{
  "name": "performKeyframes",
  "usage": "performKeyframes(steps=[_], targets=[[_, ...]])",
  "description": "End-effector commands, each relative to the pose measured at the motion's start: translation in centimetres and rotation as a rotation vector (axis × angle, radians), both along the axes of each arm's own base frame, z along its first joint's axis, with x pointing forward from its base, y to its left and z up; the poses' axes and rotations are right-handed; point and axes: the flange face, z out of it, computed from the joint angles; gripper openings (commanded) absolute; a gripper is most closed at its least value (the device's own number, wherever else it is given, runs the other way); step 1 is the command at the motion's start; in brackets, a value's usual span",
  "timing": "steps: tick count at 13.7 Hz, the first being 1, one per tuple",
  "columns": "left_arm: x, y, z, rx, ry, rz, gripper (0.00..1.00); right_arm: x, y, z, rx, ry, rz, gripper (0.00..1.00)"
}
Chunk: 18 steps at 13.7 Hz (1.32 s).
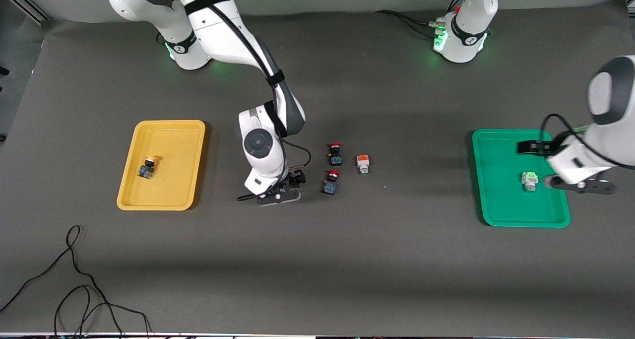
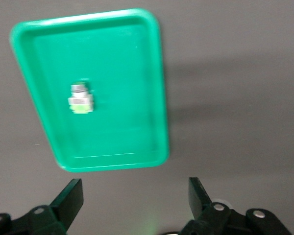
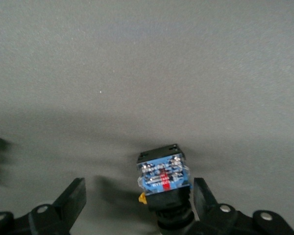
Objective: Place green and yellow buttons in trays
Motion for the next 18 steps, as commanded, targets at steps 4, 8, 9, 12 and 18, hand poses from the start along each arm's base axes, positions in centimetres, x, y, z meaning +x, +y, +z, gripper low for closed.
performKeyframes(steps=[4,8,9,12,18], targets=[[-0.8,-19.1,-5.3,0.03,-0.021,0.119,0.96,1.2,-0.7,1.4,0.005,-0.017,-0.008,0.18],[-2.1,-28.3,-12.7,0.011,-0.079,0.159,0.98,2.9,-2.8,5.9,0.01,0.011,-0.027,0.12],[-2.4,-29.2,-14.6,0.01,-0.079,0.175,0.98,3.7,-3.6,9.1,0.021,0.024,-0.039,0.12],[-3.8,-30.4,-19.0,-0.003,-0.083,0.161,0.98,4.3,-6.2,16.4,0.06,0.073,-0.073,0.12],[-6.1,-34.1,-24.3,-0.007,-0.108,0.272,0.98,5.4,-21.8,22.6,-0.003,0.169,0.021,0.12]])
